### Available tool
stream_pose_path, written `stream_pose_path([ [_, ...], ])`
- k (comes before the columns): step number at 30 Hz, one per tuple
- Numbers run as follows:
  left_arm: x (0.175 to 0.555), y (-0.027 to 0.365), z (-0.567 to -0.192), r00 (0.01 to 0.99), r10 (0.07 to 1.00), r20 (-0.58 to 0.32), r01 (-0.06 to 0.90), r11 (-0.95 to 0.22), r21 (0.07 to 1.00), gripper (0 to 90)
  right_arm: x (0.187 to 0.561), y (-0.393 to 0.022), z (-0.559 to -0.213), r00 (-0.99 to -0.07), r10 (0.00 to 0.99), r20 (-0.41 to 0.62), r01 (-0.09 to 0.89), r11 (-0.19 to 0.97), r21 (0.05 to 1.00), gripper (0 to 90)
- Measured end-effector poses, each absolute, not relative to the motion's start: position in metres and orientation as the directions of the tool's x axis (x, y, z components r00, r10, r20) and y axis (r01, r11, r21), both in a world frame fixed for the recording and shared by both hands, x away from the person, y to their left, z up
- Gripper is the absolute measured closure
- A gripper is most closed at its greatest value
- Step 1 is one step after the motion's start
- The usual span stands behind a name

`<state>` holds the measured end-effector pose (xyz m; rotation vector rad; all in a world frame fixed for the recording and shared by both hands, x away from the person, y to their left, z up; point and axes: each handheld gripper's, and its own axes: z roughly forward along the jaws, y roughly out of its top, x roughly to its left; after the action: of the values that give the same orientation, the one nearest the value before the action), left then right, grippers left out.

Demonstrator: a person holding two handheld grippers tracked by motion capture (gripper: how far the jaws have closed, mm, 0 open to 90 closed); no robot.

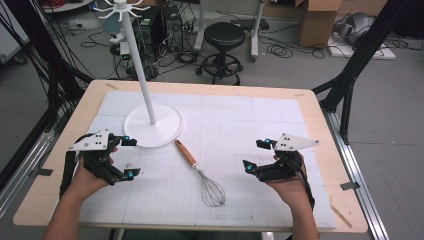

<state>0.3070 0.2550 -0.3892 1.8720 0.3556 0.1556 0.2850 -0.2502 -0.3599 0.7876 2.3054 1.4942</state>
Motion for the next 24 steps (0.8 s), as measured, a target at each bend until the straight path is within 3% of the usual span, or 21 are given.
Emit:
stream_pose_path([
  [24, 0.309, 0.254, -0.3909, 0.942, 0.325, -0.079, 0.175, -0.278, 0.945, 1.8, 0.2859, -0.2507, -0.3618, -0.813, 0.58, 0.056, 0.29, 0.319, 0.902, 15.0],
])
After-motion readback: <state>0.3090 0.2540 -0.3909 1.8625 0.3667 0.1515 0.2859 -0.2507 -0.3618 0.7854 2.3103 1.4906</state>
